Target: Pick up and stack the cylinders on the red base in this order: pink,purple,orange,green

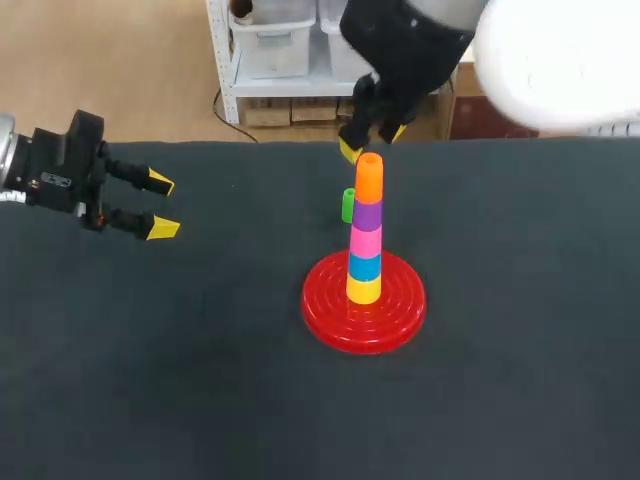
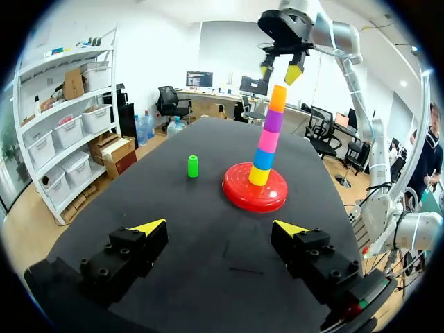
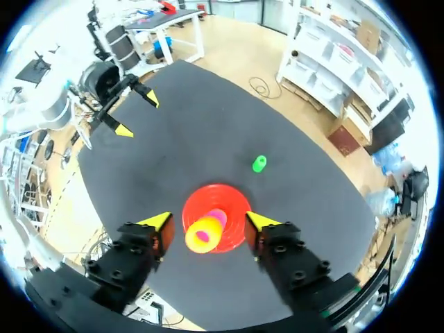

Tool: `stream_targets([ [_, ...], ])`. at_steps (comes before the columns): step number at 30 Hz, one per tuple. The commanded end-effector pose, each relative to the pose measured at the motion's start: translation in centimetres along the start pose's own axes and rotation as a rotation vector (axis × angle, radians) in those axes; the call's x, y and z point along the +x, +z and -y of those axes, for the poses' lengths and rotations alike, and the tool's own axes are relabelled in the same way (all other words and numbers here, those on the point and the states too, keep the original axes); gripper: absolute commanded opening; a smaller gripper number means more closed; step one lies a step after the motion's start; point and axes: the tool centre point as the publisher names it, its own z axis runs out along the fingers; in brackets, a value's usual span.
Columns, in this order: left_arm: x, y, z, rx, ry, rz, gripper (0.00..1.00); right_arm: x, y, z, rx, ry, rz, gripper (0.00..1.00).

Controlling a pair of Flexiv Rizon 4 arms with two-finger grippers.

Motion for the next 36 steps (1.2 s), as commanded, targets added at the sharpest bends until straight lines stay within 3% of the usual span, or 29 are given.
stream_targets([
  [1,0.1,0.0,0.0,-0.002,0.002,0.004,1.0,-2.3,-0.2,3.0,-0.071,-0.008,-0.002,1.0],
  [8,0.1,0.0,0.0,-0.002,0.002,0.004,1.0,-4.6,5.4,9.7,0.021,-0.007,-0.083,1.0],
  [17,0.1,0.0,0.0,-0.002,0.002,0.004,1.0,-5.4,14.7,14.4,0.109,-0.011,-0.158,1.0],
  [26,0.1,0.0,0.0,-0.002,0.002,0.004,1.0,-5.3,20.1,15.7,0.104,-0.039,-0.199,1.0],
  [36,0.1,0.0,0.0,-0.002,0.002,0.004,1.0,-5.8,22.4,15.1,0.063,-0.045,-0.269,1.0],
])
